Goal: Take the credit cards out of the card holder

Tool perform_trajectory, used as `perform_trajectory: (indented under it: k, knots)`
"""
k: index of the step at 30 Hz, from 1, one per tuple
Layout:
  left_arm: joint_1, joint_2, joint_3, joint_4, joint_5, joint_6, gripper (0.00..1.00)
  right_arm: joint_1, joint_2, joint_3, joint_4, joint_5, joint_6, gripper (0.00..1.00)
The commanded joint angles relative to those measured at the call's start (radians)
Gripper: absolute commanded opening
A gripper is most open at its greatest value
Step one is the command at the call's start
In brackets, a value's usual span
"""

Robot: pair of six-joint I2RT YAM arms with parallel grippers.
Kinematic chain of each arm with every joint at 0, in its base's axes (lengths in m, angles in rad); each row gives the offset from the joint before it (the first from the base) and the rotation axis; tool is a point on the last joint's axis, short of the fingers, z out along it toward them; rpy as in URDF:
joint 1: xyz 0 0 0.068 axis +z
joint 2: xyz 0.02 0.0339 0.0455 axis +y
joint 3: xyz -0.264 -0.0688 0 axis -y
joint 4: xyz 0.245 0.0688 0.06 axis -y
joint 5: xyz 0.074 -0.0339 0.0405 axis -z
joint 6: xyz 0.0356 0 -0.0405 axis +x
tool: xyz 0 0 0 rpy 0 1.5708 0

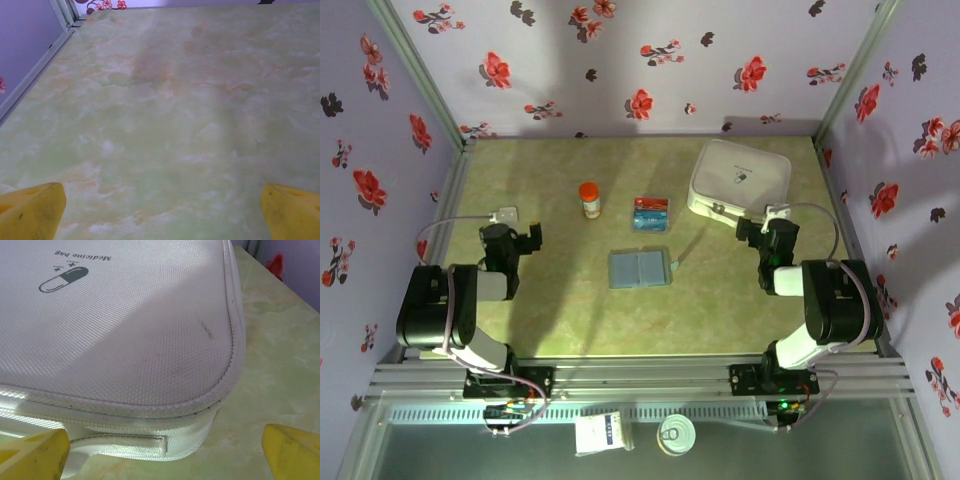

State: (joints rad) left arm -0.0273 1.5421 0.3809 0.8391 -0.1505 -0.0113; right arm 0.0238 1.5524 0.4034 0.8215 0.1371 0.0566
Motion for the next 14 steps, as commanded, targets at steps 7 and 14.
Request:
perform_trajectory:
  k: [7,14]
  knots:
    - [0.028,0.004,0.026,0.024,0.058,0.002,1.00,-0.007,0.004,-0.006,0.043,-0.005,0.017,0.99]
    - [0.029,0.004,0.024,0.027,0.058,0.003,1.00,-0.010,-0.001,-0.016,0.055,0.004,0.022,0.99]
